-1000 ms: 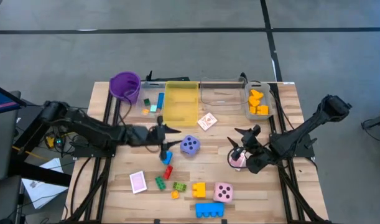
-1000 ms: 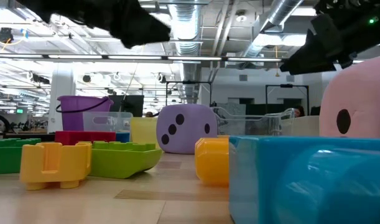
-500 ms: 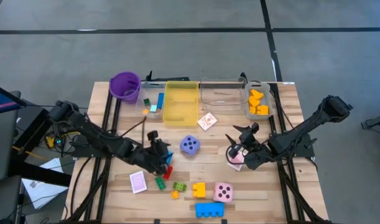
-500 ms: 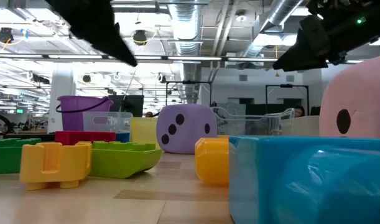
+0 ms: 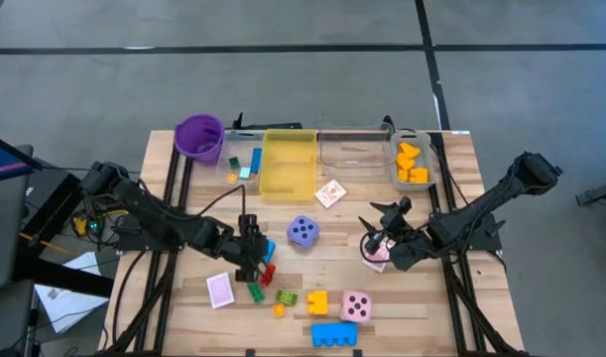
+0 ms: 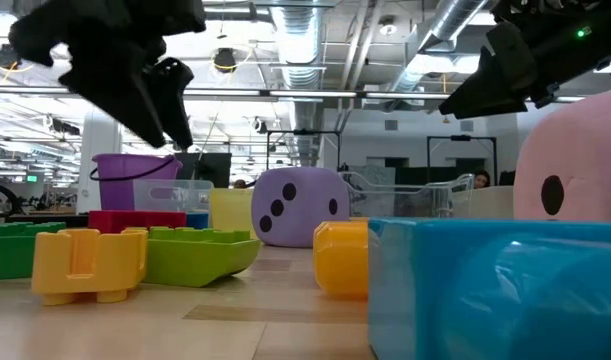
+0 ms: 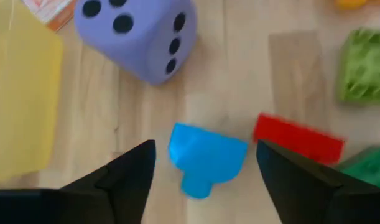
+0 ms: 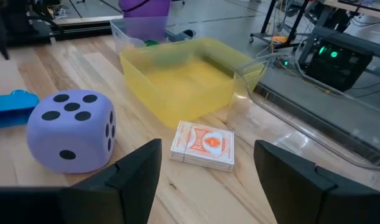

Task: Pick & Place Toys
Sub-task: Put the large blue game piece into the gray bin

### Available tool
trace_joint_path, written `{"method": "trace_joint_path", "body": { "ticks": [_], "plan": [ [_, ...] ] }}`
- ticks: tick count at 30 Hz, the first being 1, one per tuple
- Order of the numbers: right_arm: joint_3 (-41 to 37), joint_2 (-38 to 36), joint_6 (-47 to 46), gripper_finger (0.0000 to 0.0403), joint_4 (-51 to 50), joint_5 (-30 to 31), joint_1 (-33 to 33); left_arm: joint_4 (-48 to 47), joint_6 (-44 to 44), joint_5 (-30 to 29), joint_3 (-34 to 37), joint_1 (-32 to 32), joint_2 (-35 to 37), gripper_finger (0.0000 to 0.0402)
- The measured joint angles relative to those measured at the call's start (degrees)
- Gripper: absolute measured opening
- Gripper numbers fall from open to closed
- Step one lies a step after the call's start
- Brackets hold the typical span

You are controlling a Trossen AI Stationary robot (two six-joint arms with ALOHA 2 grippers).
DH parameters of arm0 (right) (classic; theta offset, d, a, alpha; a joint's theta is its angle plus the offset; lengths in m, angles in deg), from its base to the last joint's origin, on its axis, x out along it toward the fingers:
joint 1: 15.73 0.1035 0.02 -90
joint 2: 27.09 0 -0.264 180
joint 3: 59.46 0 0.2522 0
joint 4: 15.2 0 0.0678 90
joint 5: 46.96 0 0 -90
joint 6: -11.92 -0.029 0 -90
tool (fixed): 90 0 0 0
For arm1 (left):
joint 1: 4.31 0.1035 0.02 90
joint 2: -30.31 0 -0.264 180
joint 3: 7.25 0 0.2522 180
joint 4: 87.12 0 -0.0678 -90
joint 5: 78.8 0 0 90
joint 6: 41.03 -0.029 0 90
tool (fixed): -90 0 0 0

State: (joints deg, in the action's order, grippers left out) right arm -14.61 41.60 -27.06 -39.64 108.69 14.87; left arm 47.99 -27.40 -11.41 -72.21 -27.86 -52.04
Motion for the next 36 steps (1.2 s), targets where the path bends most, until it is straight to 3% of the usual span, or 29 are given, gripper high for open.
{"method": "trace_joint_path", "body": {
  "ticks": [7,16,23,36],
  "plan": [
    [0.0,0.0,0.1,0.0249,0.0,0.2,-0.2,-2.5,-9.7,0.1,0.0,1.9,-0.1,0.0313],
    [0.0,0.0,0.4,0.0249,-1.0,0.2,-2.4,-1.9,-16.1,5.2,0.1,4.3,-6.2,0.0322],
    [0.0,0.0,0.4,0.0249,-0.9,-0.5,-2.6,-1.8,-16.7,5.5,0.1,5.2,-10.3,0.0322],
    [0.0,0.0,0.4,0.0249,-1.0,-1.3,-2.6,4.4,-17.1,7.7,0.1,8.0,-10.5,0.0322]
  ]
}}
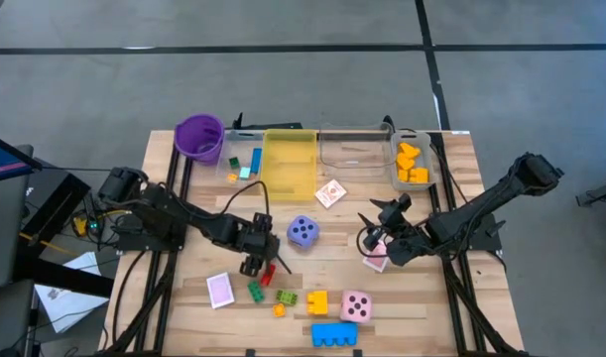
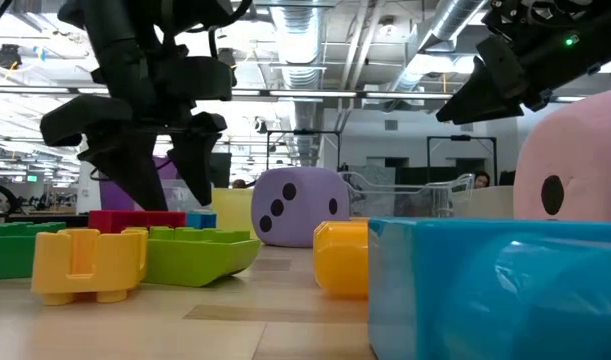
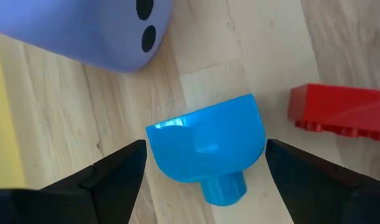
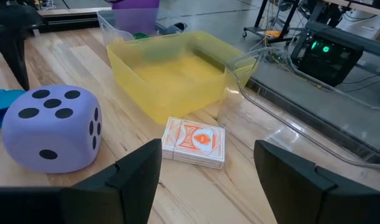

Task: Pick & Place Toys
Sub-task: Put the large blue game piece into the gray bin

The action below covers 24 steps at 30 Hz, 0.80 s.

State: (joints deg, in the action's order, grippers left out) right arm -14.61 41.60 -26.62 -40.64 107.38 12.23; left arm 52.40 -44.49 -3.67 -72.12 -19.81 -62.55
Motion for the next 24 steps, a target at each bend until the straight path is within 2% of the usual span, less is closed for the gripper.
{"method": "trace_joint_path", "body": {
  "ticks": [12,24],
  "plan": [
    [0.0,0.0,0.0,0.0249,0.1,-1.3,0.0,2.5,1.1,3.0,0.0,3.8,0.0,0.0322],
    [0.0,0.0,-0.5,0.0249,0.1,-1.4,0.0,2.8,9.4,4.8,0.0,5.6,0.0,0.0322]
  ]
}}
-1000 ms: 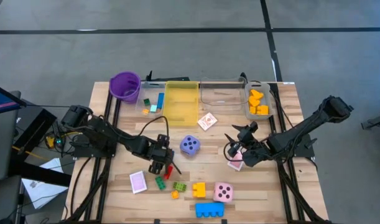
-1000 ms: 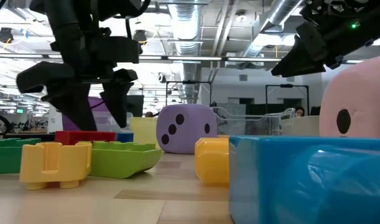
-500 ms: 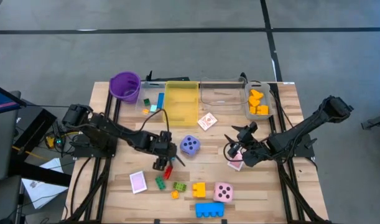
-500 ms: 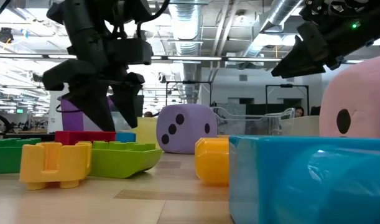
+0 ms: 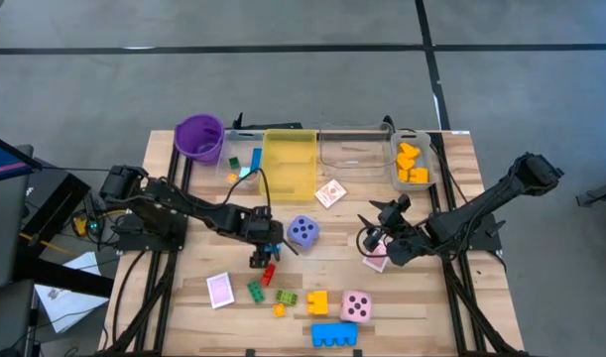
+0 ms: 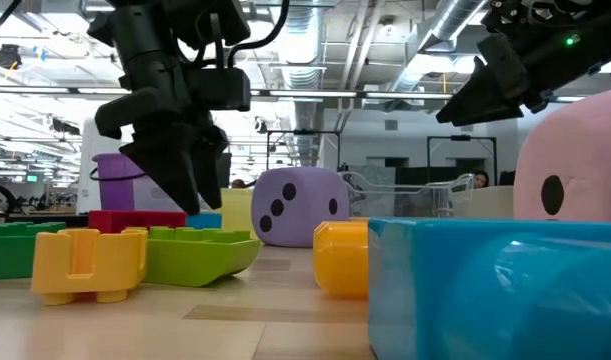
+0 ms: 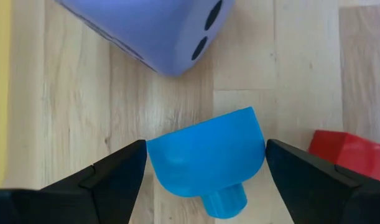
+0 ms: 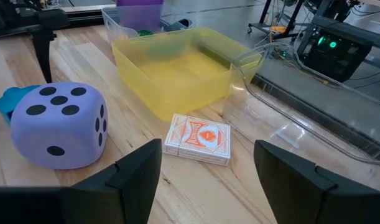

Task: Pick & Place Toys
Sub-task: Put the large blue game piece into the gray bin

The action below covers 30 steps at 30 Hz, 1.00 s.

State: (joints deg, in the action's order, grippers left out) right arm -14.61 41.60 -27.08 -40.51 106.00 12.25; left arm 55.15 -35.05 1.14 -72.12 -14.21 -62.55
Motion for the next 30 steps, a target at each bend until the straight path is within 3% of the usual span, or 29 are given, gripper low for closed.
{"method": "trace_joint_path", "body": {
  "ticks": [12,30],
  "plan": [
    [0.0,0.0,-1.5,0.0249,0.0,-0.1,0.0,4.2,6.3,2.6,2.5,0.2,0.3,0.0322],
    [0.0,0.0,-1.5,0.0249,-0.1,-0.2,0.0,5.4,7.0,3.0,3.2,0.0,1.2,0.0322]
  ]
}}
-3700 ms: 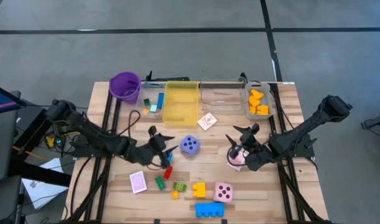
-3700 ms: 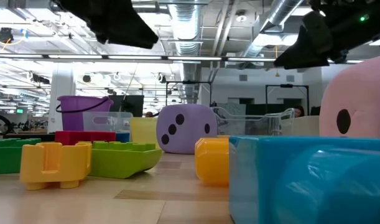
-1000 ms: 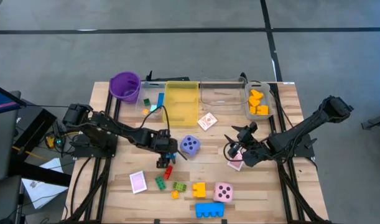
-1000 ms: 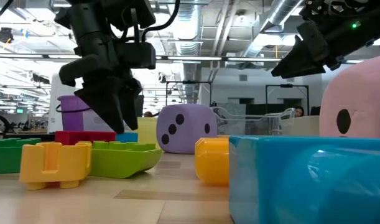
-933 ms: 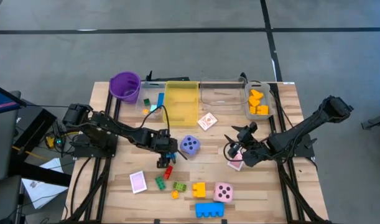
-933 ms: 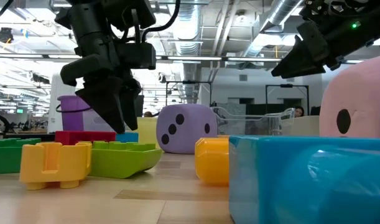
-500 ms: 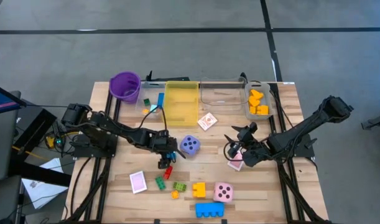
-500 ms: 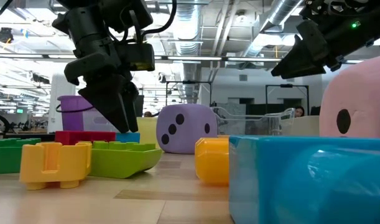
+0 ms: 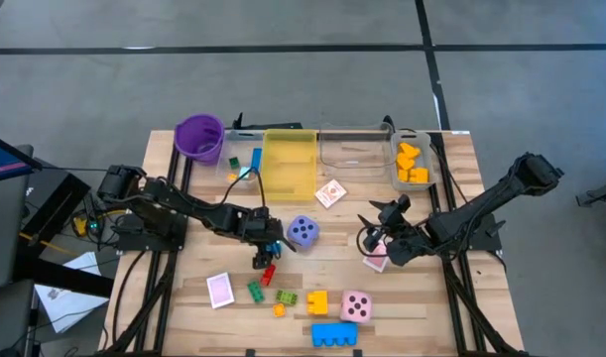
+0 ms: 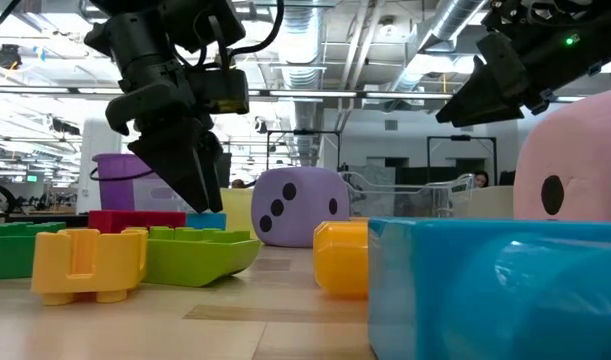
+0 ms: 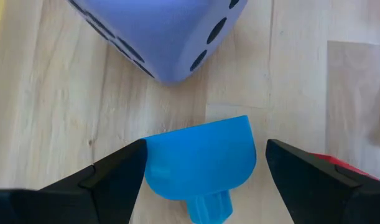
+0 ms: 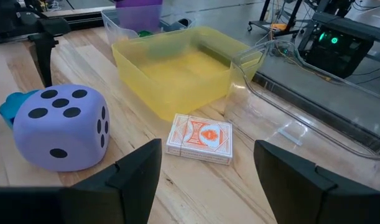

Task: Pick & Place Toys
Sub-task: Put the large blue game piece into the gray bin

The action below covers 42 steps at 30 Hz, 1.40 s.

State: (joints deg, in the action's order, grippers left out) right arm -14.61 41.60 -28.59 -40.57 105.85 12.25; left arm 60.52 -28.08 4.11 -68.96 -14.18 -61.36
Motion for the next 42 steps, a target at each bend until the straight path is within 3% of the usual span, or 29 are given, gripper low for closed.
{"method": "trace_joint_path", "body": {
  "ticks": [15,28,42],
  "plan": [
    [-0.1,0.0,0.0,0.0249,-0.7,-2.8,0.0,-0.8,12.3,0.1,0.1,0.0,9.1,0.0321],
    [-0.6,0.0,-0.2,0.0249,-0.4,-3.0,0.0,-1.5,12.7,0.0,0.0,-1.0,12.4,0.0323],
    [-0.6,0.0,0.0,0.0249,-0.3,-3.0,0.0,-2.4,12.7,-1.0,0.0,-1.7,12.3,0.0395]
  ]
}}
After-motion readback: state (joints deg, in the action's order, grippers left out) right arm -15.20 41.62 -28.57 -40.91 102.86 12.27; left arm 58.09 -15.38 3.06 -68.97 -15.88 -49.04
